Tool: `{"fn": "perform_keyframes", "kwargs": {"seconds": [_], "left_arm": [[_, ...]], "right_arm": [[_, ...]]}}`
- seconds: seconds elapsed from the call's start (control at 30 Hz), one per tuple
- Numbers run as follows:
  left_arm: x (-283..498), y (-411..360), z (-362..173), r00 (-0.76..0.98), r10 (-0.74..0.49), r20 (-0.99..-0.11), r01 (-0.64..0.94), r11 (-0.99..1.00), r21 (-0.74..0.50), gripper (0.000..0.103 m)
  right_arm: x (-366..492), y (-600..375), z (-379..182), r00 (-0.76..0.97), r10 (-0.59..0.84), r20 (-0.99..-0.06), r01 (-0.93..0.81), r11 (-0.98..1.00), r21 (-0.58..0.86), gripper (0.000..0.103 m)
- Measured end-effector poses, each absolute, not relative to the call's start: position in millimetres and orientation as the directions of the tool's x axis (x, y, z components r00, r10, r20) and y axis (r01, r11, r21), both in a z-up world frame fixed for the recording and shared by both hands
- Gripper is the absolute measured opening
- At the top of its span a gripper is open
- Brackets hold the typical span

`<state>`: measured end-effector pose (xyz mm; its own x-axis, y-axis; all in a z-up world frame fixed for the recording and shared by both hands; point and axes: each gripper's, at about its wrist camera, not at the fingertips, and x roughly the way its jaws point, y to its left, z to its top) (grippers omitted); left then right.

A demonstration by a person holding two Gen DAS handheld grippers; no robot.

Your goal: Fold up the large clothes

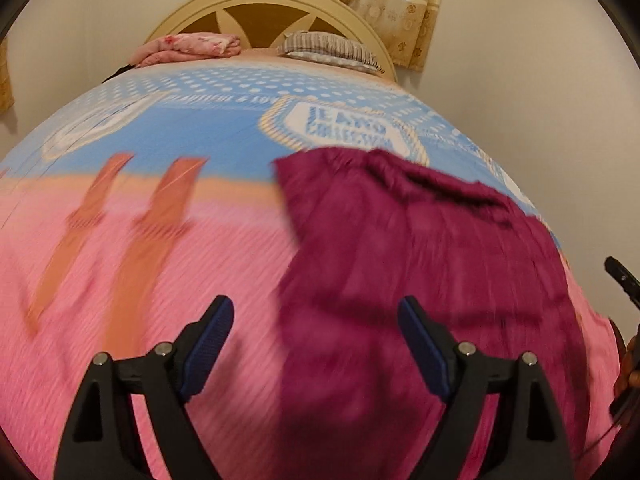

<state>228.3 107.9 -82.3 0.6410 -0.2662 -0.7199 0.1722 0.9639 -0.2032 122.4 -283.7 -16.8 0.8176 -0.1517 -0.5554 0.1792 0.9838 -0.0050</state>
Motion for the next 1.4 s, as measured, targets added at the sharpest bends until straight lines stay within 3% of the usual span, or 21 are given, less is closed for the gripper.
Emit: {"fn": "perform_keyframes", "kwargs": {"seconds": [0.23, 0.43, 0.63, 0.9, 1.2, 1.27, 1.33, 1.37, 1.4], "left_arm": [[130.8, 164.4, -106.7, 0.613, -0.318, -0.723, 0.169, 0.947, -0.273, 0.087], [70.6, 167.2, -132.9, 0.561, -0.395, -0.728, 0.245, 0.919, -0.31, 0.087], [49.1, 167.4, -146.2, 0.534, -0.427, -0.729, 0.272, 0.904, -0.33, 0.087], [35.2, 179.0, -171.8, 0.476, -0.461, -0.749, 0.29, 0.886, -0.361, 0.087], [49.7, 161.5, -180.5, 0.395, -0.548, -0.738, 0.351, 0.832, -0.43, 0.087], [48.4, 162.4, -185.5, 0.369, -0.578, -0.728, 0.344, 0.812, -0.471, 0.08], [45.9, 161.3, -189.8, 0.351, -0.591, -0.726, 0.341, 0.803, -0.489, 0.053], [44.5, 160.3, -190.9, 0.349, -0.584, -0.733, 0.338, 0.808, -0.482, 0.047], [43.2, 159.7, -191.4, 0.351, -0.579, -0.736, 0.339, 0.811, -0.477, 0.035]], "right_arm": [[-3.5, -296.2, -37.5, 0.751, -0.139, -0.646, 0.195, 0.981, 0.016, 0.07], [-66.5, -295.5, -75.0, 0.676, -0.119, -0.727, 0.185, 0.983, 0.011, 0.07], [-86.5, -279.2, -103.9, 0.623, -0.117, -0.774, 0.145, 0.989, -0.033, 0.07], [-98.5, -275.2, -138.9, 0.586, 0.01, -0.81, 0.121, 0.988, 0.099, 0.069], [-88.2, -258.5, -146.5, 0.55, 0.03, -0.835, 0.042, 0.997, 0.063, 0.069], [-85.1, -255.3, -148.9, 0.55, 0.007, -0.835, 0.032, 0.999, 0.029, 0.067], [-81.5, -248.5, -153.3, 0.544, -0.033, -0.838, 0.01, 0.999, -0.032, 0.058], [-79.8, -247.2, -155.1, 0.537, -0.033, -0.843, 0.0, 0.999, -0.04, 0.04], [-77.3, -248.2, -160.4, 0.516, -0.009, -0.856, -0.006, 1.0, -0.014, 0.024]]}}
